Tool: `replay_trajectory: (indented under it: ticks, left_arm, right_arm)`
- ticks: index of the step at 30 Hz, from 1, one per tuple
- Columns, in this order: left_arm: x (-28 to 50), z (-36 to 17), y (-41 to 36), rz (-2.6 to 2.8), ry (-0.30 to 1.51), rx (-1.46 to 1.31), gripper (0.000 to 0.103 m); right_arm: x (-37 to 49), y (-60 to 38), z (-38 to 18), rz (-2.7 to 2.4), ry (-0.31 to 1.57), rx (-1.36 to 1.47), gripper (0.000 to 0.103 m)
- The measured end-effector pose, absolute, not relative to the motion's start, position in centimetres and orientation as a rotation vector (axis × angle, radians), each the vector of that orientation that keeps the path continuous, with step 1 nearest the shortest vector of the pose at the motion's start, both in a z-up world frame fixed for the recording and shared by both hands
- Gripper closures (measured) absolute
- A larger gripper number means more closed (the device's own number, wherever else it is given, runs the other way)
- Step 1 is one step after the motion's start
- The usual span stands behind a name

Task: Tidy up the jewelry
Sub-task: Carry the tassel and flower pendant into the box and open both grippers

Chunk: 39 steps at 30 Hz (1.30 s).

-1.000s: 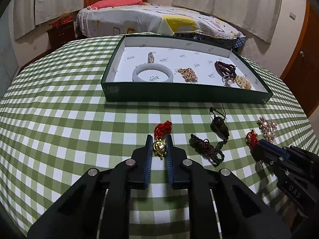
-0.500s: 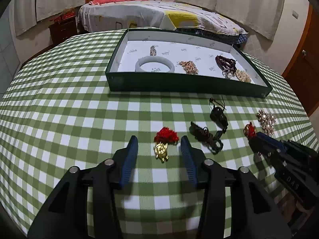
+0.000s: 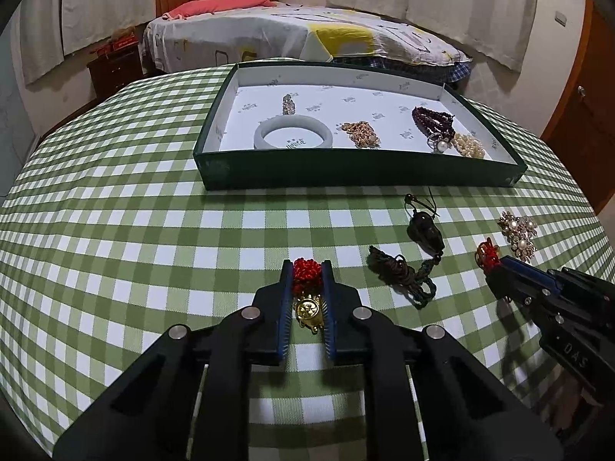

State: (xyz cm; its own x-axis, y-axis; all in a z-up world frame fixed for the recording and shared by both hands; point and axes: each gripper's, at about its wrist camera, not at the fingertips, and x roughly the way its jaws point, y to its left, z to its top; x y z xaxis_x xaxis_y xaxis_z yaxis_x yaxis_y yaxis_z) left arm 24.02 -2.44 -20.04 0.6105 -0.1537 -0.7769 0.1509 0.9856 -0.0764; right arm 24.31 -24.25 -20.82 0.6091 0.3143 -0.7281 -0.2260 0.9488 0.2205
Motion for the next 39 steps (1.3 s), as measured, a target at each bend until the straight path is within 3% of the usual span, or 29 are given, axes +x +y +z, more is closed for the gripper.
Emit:
replay_trajectory:
  ticks: [21, 39]
  left_arm:
    - [23.6, -16.1, -3.1, -0.194, 0.787, -0.018, 0.089]
    - [29.8, -9.9, -5.7, -0.221, 0.58, -0.027, 0.089]
  right_arm:
    - [24.1, -24.4, -17.6, 0.318, 0.747, 0.121, 0.093]
    - [31.3, -24.2, -10.8, 0.308, 0.523, 0.073, 0.093]
